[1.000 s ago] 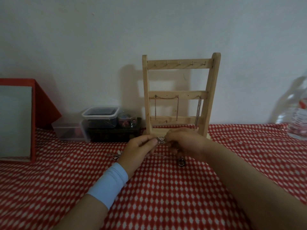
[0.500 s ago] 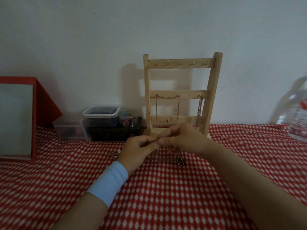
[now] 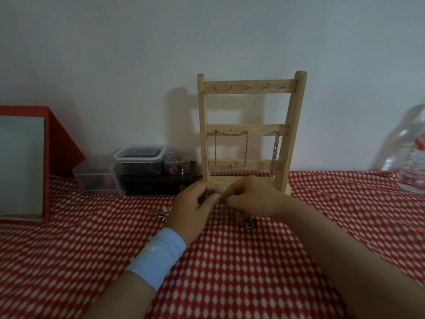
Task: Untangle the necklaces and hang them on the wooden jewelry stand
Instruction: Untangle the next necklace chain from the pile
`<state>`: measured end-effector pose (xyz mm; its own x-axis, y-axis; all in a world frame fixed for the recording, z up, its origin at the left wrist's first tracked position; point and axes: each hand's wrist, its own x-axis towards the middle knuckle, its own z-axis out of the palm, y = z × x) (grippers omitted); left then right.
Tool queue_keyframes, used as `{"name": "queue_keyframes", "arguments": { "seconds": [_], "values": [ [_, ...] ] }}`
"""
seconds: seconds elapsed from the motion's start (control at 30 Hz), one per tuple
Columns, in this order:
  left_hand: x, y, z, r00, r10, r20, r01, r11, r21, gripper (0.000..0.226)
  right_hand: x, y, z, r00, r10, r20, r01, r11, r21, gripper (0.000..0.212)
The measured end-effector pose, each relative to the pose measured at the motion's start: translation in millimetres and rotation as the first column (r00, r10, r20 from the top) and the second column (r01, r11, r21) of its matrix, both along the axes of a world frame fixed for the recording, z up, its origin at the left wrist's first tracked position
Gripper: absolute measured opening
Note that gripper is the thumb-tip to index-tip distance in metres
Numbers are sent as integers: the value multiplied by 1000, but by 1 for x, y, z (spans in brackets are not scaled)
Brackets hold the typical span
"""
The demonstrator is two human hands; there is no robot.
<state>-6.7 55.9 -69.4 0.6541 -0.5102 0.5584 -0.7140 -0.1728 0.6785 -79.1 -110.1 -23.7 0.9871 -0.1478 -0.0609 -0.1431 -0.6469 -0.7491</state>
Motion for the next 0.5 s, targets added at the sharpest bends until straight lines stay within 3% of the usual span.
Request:
{"name": "queue_keyframes", "arguments": {
  "seconds": [0.1,0.2,0.3,0.4,0.47,0.5],
  "values": [
    [-1,0,1,1000,8,11,-8,1000,6,14,1,0,-2,998,-56,43,54,997,59,15],
    [-2,0,1,999,2,51,-4,1000,23,19,2,0,-3,978,-170,125,135,959,249,13],
    [-2,1,0,999,-14,39,13,1000,18,17,2,-2,-3,976,-185,117,100,852,513,13],
    [0,1,-3,999,-28,18,27,999,31,13,3,-4,-3,989,-131,70,49,730,681,12],
    [0,0,-4,1000,-27,2,27,999,21,13,4,-4,-4,991,-120,65,46,741,670,12],
    [0,-1,-2,1000,-17,-23,17,1000,2,14,4,-4,-5,991,-106,81,40,815,578,12]
  ]
}}
